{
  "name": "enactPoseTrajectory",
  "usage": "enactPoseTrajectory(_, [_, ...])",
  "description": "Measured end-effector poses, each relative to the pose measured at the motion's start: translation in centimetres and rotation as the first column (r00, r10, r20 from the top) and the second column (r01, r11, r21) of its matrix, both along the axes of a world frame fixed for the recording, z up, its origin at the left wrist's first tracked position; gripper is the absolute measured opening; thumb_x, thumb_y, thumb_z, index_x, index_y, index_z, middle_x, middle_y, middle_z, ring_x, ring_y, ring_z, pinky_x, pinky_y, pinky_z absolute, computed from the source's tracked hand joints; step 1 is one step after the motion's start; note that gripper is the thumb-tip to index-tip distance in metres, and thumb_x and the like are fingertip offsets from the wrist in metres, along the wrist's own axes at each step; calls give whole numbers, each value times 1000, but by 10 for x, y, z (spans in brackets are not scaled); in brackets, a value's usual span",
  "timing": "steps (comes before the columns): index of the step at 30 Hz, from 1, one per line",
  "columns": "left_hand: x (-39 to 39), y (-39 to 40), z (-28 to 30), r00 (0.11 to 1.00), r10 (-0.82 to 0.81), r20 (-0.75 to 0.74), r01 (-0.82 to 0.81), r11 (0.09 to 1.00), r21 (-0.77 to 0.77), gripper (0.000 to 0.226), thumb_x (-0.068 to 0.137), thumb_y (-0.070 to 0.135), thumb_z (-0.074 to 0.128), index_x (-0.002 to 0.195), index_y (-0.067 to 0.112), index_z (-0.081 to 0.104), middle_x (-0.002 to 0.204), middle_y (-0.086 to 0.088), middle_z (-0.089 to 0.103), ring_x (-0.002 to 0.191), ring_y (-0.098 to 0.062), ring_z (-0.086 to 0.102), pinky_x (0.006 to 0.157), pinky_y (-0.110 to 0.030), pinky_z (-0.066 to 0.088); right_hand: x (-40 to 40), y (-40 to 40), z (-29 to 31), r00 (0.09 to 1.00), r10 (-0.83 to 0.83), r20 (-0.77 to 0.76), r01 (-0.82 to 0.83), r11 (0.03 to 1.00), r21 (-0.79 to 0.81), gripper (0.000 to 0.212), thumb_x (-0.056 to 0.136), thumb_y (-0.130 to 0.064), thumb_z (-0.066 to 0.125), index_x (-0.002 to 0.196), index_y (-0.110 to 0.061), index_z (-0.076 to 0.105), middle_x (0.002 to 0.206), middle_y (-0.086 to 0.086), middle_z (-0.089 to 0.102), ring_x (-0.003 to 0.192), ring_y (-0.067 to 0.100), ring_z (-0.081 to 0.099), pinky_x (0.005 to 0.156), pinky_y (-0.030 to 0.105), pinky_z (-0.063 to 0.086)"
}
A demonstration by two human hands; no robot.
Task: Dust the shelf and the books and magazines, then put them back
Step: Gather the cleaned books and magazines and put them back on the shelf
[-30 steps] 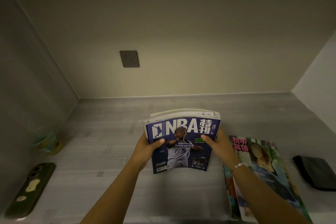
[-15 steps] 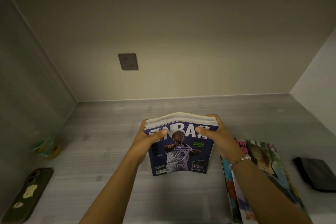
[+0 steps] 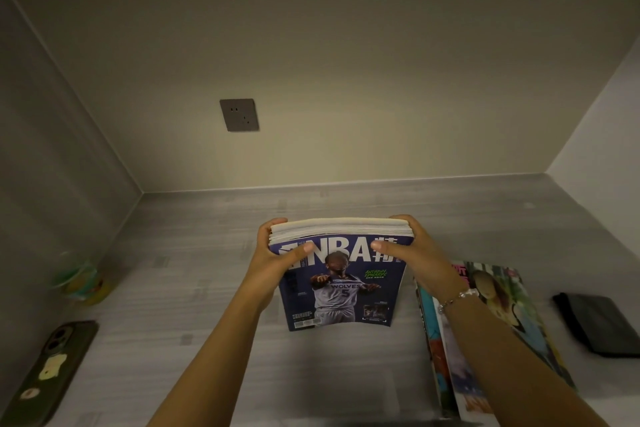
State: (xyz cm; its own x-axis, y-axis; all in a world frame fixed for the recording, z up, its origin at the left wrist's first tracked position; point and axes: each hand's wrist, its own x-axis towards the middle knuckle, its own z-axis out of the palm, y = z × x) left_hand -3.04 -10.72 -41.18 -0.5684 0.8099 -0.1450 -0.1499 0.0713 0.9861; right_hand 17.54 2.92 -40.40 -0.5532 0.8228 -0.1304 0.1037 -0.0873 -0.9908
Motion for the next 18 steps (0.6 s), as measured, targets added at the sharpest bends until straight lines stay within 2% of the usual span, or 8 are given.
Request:
enactPoseTrajectory(4, [3, 0, -6, 999, 5, 33, -4, 1000, -29, 63, 75, 4, 74, 129, 15, 42, 108, -5, 66, 85, -13, 69, 60, -23, 56, -2, -10, -12, 1000, 9, -28, -10, 1000, -22, 45, 74, -6, 76, 115, -13, 60, 101, 2, 71, 85, 11, 70, 63, 18, 54])
enactPoseTrajectory(7, [3, 2, -4, 999, 16, 30, -15, 998, -53, 61, 76, 4, 75, 126, 15, 43, 103, -1, 66, 80, -10, 68, 56, -21, 55, -3, -11, -13, 1000, -13, -20, 12, 999, -42, 41, 75, -8, 75, 113, -14, 60, 97, -1, 71, 79, 8, 70, 59, 17, 53])
enactPoseTrajectory(11, [4, 4, -5, 998, 49, 32, -47, 997, -61, 60, 76, 5, 75, 125, 17, 43, 100, 1, 65, 82, -12, 67, 54, -20, 55, -3, -8, -17, 999, -31, 12, 31, 999, -37, 39, 73, -13, 78, 109, -18, 62, 98, -1, 71, 84, 12, 69, 59, 18, 53])
enactPoseTrajectory(14, [4, 5, -4, 997, 62, 53, -60, 997, -39, 59, 76, 6, 75, 125, 16, 44, 103, -3, 66, 84, -15, 67, 55, -21, 55, -2, -7, -18, 1000, -17, 12, 17, 998, -65, 41, 70, -13, 80, 107, -18, 63, 97, 1, 72, 85, 17, 70, 66, 27, 57])
enactPoseTrajectory(16, [6, 4, -4, 996, 60, 61, -59, 998, -18, 57, 76, 5, 74, 123, 18, 45, 104, -4, 65, 83, -15, 67, 56, -20, 55, -1, -5, -20, 1000, 5, 12, -4, 995, -98, 51, 62, -16, 83, 109, -14, 64, 98, 6, 73, 90, 24, 70, 78, 39, 57])
enactPoseTrajectory(18, [6, 2, -5, 998, 50, 49, -49, 999, -10, 56, 77, 3, 73, 122, 19, 44, 104, -3, 65, 85, -14, 66, 56, -19, 54, -1, -4, -19, 999, 39, 6, -38, 993, -116, 61, 54, -22, 83, 112, -12, 64, 101, 8, 72, 93, 28, 69, 82, 44, 56])
